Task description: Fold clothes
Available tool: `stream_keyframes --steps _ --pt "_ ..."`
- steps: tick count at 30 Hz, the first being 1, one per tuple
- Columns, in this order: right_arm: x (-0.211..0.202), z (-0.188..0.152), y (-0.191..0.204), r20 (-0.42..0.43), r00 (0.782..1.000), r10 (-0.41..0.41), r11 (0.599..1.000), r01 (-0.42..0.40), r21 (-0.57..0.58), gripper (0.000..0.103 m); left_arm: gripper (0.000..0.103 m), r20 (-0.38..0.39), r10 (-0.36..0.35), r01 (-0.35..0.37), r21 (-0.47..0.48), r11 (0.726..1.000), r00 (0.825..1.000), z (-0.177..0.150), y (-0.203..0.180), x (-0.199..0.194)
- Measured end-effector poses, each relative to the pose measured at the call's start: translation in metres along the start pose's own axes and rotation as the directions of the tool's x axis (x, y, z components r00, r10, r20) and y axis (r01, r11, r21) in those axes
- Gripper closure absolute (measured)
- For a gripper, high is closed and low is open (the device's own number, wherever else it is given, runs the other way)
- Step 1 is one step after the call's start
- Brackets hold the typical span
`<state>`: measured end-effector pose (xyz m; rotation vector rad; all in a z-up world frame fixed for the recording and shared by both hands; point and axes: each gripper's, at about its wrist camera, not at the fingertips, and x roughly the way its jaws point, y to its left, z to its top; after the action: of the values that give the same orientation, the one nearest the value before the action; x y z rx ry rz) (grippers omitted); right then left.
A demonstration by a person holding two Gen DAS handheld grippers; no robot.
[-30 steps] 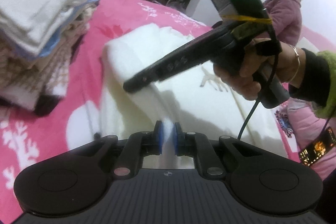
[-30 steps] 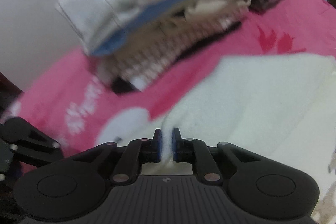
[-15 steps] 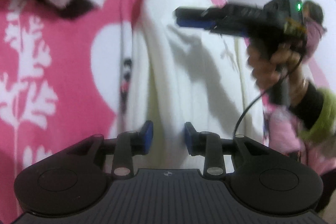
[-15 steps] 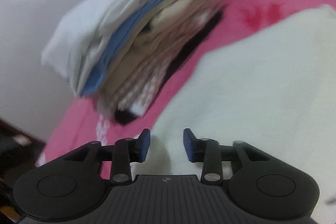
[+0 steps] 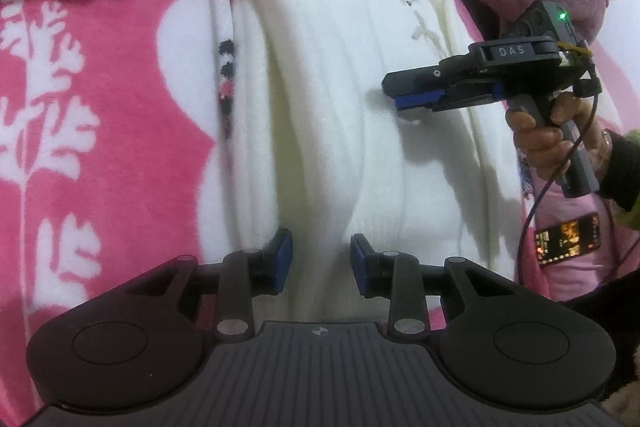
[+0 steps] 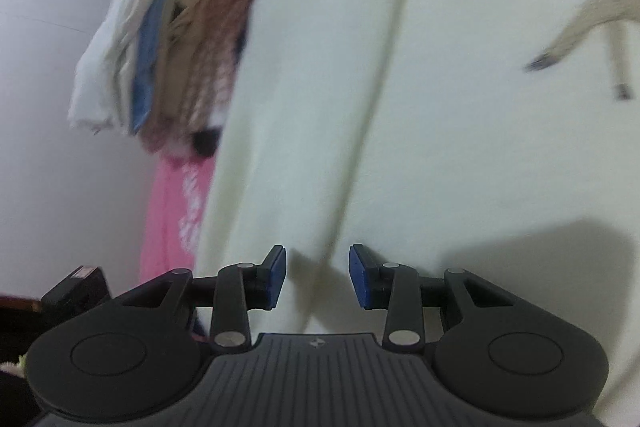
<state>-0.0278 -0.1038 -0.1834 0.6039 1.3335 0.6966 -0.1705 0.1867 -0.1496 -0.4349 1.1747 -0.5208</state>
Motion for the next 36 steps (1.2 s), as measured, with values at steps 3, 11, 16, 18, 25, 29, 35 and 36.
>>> stream_keyframes --steps 3,11,16,18,25,29,35,36 --pt "0.011 -0.006 0.006 -0.04 0.999 0.035 0.999 -0.036 -0.015 0.075 0.082 0.01 0.009 -0.009 -0.004 1.0 1.0 0.0 0.0 -0.003" --pt "-0.024 -0.013 0.029 -0.034 0.999 -0.026 0.996 0.023 -0.087 0.097 0.094 -0.04 -0.144 0.136 -0.164 0.977 0.989 0.007 0.012 -0.022" --pt "-0.02 -0.017 0.019 -0.054 0.998 0.025 1.0 -0.024 0.019 0.096 0.094 -0.109 -0.099 0.081 -0.152 0.985 0.989 0.001 0.021 -0.009" --pt "-0.014 -0.016 0.016 -0.064 0.997 0.038 0.998 -0.035 0.045 0.094 0.093 -0.115 -0.083 0.071 -0.103 0.992 0.99 0.002 0.012 -0.006" --pt "0.0 -0.037 0.002 -0.142 0.989 0.042 0.997 -0.032 0.071 0.064 0.071 -0.097 -0.062 0.066 0.039 0.997 0.993 -0.004 -0.017 0.001" --pt "0.01 -0.054 0.004 -0.183 0.982 0.044 0.998 -0.037 0.043 0.065 0.071 -0.081 -0.042 0.045 0.035 0.998 0.996 -0.003 -0.022 0.014" --pt "0.011 -0.061 0.014 -0.229 0.972 0.048 0.999 -0.052 -0.014 0.095 0.092 -0.056 -0.011 0.013 0.044 0.999 0.998 0.002 -0.028 0.019" --pt "0.01 -0.061 0.015 -0.23 0.972 0.052 0.998 -0.056 -0.009 0.095 0.096 -0.051 -0.004 0.007 0.045 0.999 0.999 0.003 -0.029 0.018"
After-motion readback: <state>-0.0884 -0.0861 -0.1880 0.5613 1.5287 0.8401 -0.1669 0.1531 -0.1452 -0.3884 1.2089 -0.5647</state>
